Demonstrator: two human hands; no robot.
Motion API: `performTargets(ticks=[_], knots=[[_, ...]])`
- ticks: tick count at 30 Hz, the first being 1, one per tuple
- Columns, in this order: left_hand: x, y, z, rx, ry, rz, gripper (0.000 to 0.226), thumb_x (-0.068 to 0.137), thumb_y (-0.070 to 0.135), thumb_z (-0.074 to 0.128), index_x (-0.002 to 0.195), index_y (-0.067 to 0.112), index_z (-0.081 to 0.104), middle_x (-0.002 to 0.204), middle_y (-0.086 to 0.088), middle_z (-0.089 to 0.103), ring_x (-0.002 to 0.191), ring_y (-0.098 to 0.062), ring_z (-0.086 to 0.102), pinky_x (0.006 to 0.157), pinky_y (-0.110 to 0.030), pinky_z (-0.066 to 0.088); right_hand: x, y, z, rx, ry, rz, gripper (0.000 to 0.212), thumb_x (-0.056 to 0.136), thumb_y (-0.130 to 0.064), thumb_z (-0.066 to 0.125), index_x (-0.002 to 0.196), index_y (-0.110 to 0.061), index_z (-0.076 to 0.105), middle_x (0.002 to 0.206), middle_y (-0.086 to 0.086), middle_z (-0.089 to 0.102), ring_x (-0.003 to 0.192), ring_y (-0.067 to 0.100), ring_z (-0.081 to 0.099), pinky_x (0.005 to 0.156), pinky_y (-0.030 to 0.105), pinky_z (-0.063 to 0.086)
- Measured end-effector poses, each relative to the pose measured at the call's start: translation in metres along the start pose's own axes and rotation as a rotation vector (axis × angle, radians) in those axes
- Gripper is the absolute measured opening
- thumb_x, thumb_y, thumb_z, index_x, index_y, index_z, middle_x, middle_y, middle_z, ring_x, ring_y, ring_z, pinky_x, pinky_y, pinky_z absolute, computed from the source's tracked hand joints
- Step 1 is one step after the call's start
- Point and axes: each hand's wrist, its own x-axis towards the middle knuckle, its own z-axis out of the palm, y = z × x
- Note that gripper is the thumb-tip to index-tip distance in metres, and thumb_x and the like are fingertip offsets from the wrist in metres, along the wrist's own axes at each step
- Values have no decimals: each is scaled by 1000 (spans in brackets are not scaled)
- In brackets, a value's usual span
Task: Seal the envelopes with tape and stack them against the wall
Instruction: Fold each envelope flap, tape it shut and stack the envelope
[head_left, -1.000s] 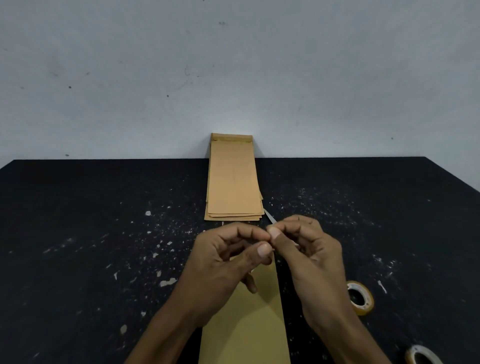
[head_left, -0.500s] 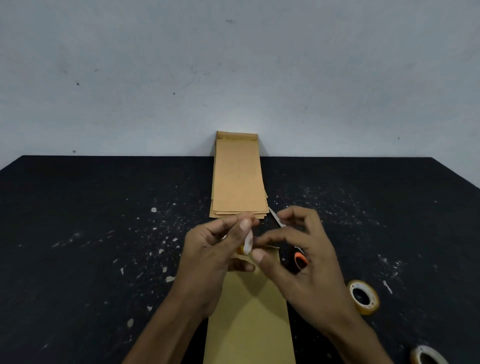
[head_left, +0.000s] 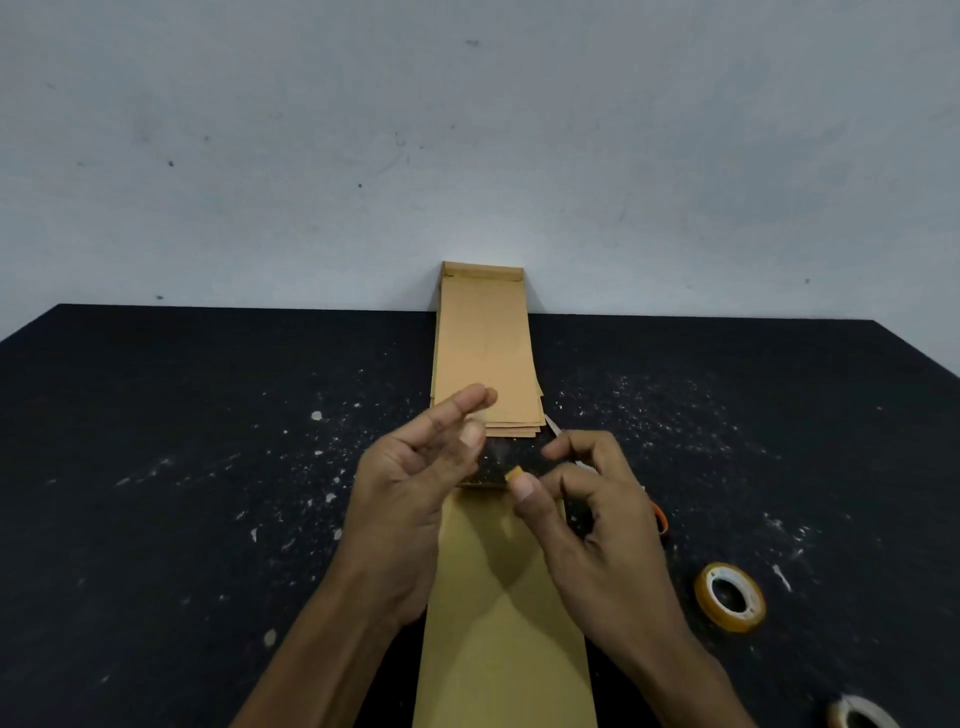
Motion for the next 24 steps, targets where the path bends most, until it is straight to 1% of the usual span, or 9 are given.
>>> performTargets(ticks=[2, 5, 6, 8, 11, 14, 17, 20, 24], knots=[[1, 4, -4, 36, -1, 40, 43, 78, 20, 62, 121, 19, 66, 121, 11, 71, 119, -8, 62, 100, -33, 47, -1, -1, 1, 10, 33, 6, 36, 87, -59, 56, 66, -31, 63, 104, -16, 50, 111, 7, 53, 82, 9, 40], [1, 8, -6, 121, -26, 96, 48, 78, 16, 63, 125, 27, 60, 118, 19, 70, 114, -12, 66, 95, -33, 53, -1, -4, 1, 52, -26, -7, 23, 87, -53, 60, 79, -33, 67, 109, -16, 49, 115, 10, 52, 85, 8, 39], [1, 8, -6, 143, -33, 111, 51, 79, 14, 64, 127, 27, 57, 118, 18, 70, 110, -14, 69, 92, -30, 56, -2, -4, 1, 88, -59, 5, 17, 88, -48, 63, 84, -33, 69, 111, -16, 49, 117, 10, 52, 88, 9, 40], [2, 8, -7, 142, -28, 132, 57, 78, 8, 68, 131, 26, 55, 132, 8, 64, 103, -20, 72, 87, -24, 56, -3, -5, 1, 148, -116, 32, 12, 89, -38, 64, 91, -31, 73, 115, -17, 50, 121, 9, 50, 92, 11, 41], [2, 6, -5, 140, 18, 156, 62, 78, -2, 71, 131, 26, 56, 146, 1, 53, 95, -23, 74, 82, -25, 58, -3, -5, 0, 161, -134, 39, 15, 90, -38, 64, 96, -30, 76, 118, -16, 50, 125, 9, 48, 95, 13, 41], [0, 4, -3, 168, 78, 187, 61, 79, -11, 71, 126, 27, 59, 142, 5, 56, 89, -21, 75, 79, -26, 59, -3, -5, 2, 138, -131, 46, 17, 91, -43, 65, 89, -30, 76, 118, -15, 50, 125, 8, 48, 94, 10, 39], [1, 4, -2, 204, 135, 229, 60, 78, -13, 72, 122, 27, 62, 139, 5, 59, 85, -20, 76, 81, -27, 60, -4, -6, 6, 108, -118, 59, 25, 87, -48, 63, 78, -27, 73, 111, -15, 51, 117, 7, 52, 86, 7, 38], [5, 9, -4, 243, 169, 273, 63, 78, -13, 71, 131, 16, 58, 141, 9, 55, 85, -19, 76, 80, -28, 60, -3, -4, 8, 68, -76, 71, 44, 90, -60, 59, 68, -23, 69, 103, -14, 51, 106, 7, 55, 80, 9, 40], [7, 12, -2, 266, 80, 272, 87, 73, -18, 74, 147, 14, 42, 143, 20, 46, 101, -18, 72, 77, -30, 61, -2, 1, 5, 40, -67, 51, 37, 89, -61, 53, 75, -31, 69, 105, -13, 50, 106, 10, 54, 79, 11, 40]])
